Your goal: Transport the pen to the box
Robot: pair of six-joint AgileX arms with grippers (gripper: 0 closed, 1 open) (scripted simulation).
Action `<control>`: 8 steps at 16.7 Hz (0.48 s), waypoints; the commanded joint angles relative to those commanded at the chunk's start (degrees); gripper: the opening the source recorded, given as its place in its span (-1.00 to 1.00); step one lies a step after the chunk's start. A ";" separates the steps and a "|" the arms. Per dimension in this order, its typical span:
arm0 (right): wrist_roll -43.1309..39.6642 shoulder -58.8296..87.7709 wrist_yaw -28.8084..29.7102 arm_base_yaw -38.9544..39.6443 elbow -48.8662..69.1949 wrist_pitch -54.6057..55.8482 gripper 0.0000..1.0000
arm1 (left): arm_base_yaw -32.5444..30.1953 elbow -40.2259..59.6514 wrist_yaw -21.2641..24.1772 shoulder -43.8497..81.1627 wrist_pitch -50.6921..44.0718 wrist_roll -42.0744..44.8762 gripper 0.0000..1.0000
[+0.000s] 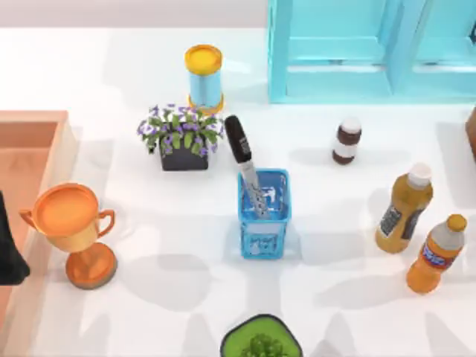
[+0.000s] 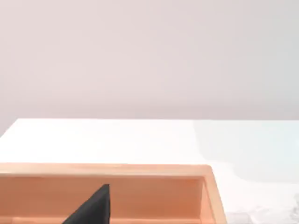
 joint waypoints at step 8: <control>0.00 0.00 0.00 0.00 0.00 0.00 1.00 | -10.49 1.76 2.86 12.03 12.58 -6.58 1.00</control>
